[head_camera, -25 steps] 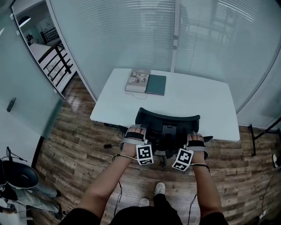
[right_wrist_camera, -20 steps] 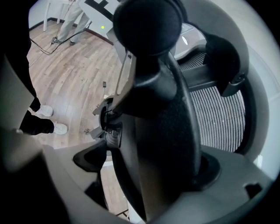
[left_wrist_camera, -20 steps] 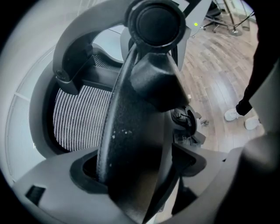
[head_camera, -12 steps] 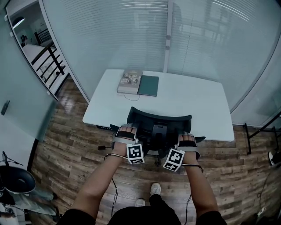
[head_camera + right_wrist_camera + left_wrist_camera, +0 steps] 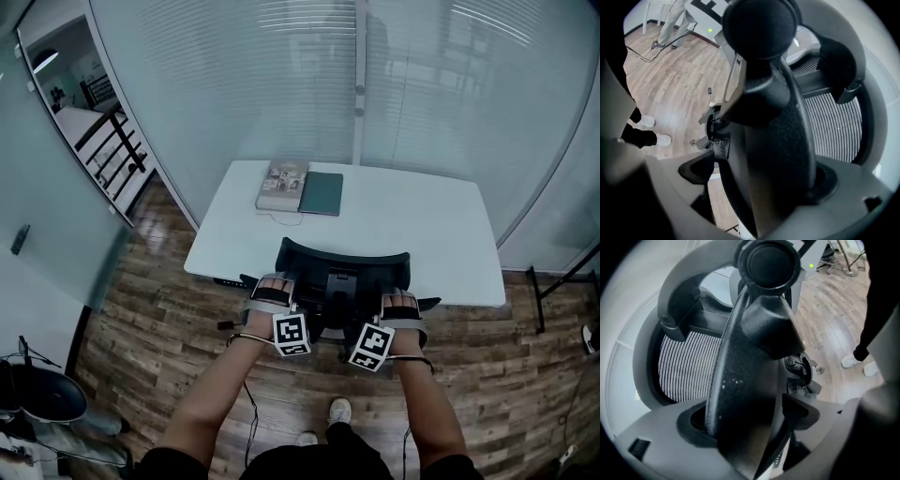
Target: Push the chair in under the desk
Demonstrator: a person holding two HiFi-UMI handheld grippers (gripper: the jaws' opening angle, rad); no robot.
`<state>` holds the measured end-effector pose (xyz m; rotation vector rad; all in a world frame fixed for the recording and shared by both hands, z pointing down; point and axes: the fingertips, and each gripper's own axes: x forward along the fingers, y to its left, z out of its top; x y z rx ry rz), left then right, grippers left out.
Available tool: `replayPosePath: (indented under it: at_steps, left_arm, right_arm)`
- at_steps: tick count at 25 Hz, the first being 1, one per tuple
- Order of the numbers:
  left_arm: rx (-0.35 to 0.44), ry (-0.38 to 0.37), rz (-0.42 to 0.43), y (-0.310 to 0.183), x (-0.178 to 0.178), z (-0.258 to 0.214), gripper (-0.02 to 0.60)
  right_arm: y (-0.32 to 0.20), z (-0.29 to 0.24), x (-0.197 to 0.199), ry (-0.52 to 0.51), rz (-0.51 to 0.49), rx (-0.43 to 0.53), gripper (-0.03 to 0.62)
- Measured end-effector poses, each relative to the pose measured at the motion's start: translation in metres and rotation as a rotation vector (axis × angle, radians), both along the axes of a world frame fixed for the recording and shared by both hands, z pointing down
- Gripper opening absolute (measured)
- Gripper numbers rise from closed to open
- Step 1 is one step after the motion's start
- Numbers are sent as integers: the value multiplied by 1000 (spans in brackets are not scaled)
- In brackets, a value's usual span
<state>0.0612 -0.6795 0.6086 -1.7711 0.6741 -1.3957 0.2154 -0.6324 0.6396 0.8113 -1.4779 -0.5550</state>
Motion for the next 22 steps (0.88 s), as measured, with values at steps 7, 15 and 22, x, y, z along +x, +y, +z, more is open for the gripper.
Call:
replayPosePath:
  at_steps: [7, 15, 22]
  left_arm:
    - [3, 11, -6, 0, 1, 1, 434]
    - [-22, 157, -9, 6, 2, -15, 436]
    - [-54, 411, -108, 33, -19, -54, 434]
  right_arm:
    - [5, 8, -1, -6, -14, -59, 541]
    - [15, -9, -15, -111, -67, -99, 541]
    - [49, -62, -43, -375, -98, -120, 541]
